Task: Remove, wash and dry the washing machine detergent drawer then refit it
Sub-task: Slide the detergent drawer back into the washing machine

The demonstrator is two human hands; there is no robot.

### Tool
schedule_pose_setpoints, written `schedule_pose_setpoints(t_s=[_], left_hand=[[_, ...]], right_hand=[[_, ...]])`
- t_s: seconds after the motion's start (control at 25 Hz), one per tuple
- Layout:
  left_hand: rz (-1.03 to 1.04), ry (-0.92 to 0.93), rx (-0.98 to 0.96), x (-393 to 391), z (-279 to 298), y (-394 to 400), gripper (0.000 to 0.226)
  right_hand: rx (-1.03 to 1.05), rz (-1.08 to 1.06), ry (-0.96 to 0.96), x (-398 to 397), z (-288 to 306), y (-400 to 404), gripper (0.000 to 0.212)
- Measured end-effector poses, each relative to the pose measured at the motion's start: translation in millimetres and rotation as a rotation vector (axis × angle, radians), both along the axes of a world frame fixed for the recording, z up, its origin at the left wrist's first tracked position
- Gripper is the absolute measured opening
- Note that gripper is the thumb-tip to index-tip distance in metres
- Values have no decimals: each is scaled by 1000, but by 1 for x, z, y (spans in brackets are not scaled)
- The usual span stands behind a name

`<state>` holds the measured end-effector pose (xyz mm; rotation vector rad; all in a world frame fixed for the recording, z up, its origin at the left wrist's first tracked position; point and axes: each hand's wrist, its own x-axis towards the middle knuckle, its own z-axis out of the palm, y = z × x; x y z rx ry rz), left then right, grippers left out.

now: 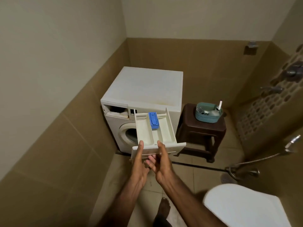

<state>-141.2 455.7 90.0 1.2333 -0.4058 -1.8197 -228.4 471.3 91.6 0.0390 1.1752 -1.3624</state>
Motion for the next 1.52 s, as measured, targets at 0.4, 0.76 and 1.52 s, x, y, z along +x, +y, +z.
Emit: schedule_pose_setpoints(t_s=[0.4, 0.76, 1.52], left_hand=[[261, -87, 97, 22, -11, -164, 103], [139, -136, -33, 104, -5, -236, 75], [90, -9, 157, 201, 5, -328, 110]], right_hand=[[57, 362, 105, -3, 7, -143, 80], [96, 306, 503, -96, 5, -221, 114], [50, 355, 548, 63, -16, -373, 42]])
